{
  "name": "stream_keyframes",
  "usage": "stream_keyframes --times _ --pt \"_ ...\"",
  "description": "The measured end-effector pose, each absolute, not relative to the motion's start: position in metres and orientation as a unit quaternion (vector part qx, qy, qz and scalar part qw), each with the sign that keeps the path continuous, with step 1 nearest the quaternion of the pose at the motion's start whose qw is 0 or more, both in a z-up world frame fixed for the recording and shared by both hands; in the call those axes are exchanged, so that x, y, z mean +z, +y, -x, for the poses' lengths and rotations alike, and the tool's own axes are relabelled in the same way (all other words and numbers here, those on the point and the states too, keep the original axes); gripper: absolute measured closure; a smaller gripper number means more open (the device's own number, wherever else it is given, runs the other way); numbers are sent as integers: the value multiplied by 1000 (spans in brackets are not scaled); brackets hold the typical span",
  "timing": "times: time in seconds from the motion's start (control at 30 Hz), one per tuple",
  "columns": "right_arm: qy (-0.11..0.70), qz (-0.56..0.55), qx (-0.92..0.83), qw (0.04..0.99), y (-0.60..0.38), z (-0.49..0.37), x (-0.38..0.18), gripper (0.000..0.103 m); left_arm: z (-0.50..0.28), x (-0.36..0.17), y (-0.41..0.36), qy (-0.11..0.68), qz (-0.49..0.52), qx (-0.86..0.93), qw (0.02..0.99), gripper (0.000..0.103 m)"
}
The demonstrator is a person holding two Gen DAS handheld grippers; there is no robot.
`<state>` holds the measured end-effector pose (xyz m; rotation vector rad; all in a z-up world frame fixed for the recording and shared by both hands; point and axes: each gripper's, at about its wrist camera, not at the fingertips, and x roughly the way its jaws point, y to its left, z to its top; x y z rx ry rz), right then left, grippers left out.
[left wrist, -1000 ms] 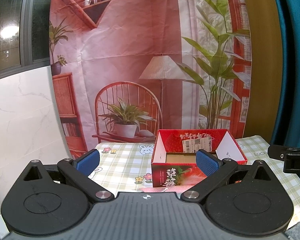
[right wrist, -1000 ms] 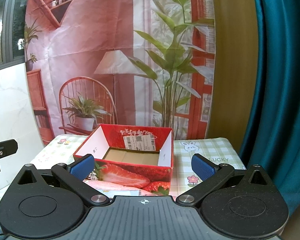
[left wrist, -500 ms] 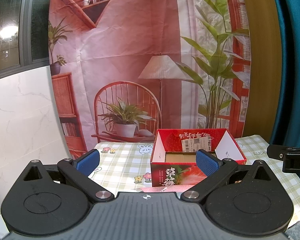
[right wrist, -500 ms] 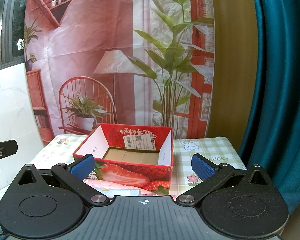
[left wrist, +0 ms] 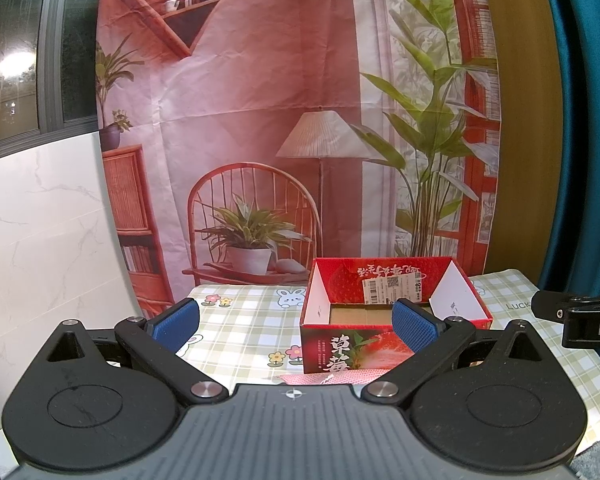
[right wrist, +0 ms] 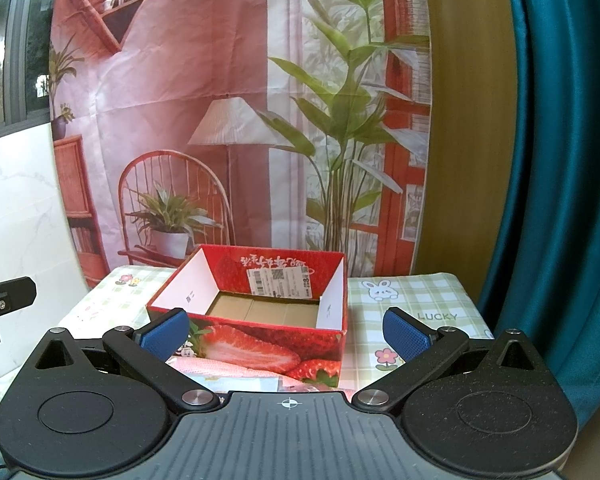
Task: Organize soft objects
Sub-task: 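Lower the right tool and grasp the blue wet-wipe pack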
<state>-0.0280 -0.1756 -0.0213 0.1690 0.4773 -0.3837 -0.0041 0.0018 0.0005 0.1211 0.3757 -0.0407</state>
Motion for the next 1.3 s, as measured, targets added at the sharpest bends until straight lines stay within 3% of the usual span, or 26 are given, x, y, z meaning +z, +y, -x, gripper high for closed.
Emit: stream_keyframes --times 0.4,0.63,0.83,1.0,1.07,1.3 --pt "230 -117 -168 951 -184 29 -32 0 1 -16 -3 207 -61 -28 976 0" --pt "180 -167 -137 959 -203 35 -62 0 -18 -36 8 211 -30 -8 977 0" --pt "183 -173 -156 955 -216 27 -90 0 -32 -51 3 202 -55 0 978 0" --pt "219 -143 -144 954 -212 10 -112 0 -56 -70 3 254 -39 -18 966 3" --pt "236 -145 -128 952 -214 1 -121 1 -67 -80 4 287 -31 -26 957 11" --pt "285 -131 -130 941 -206 -19 -150 0 -93 -123 8 353 -34 -37 934 14"
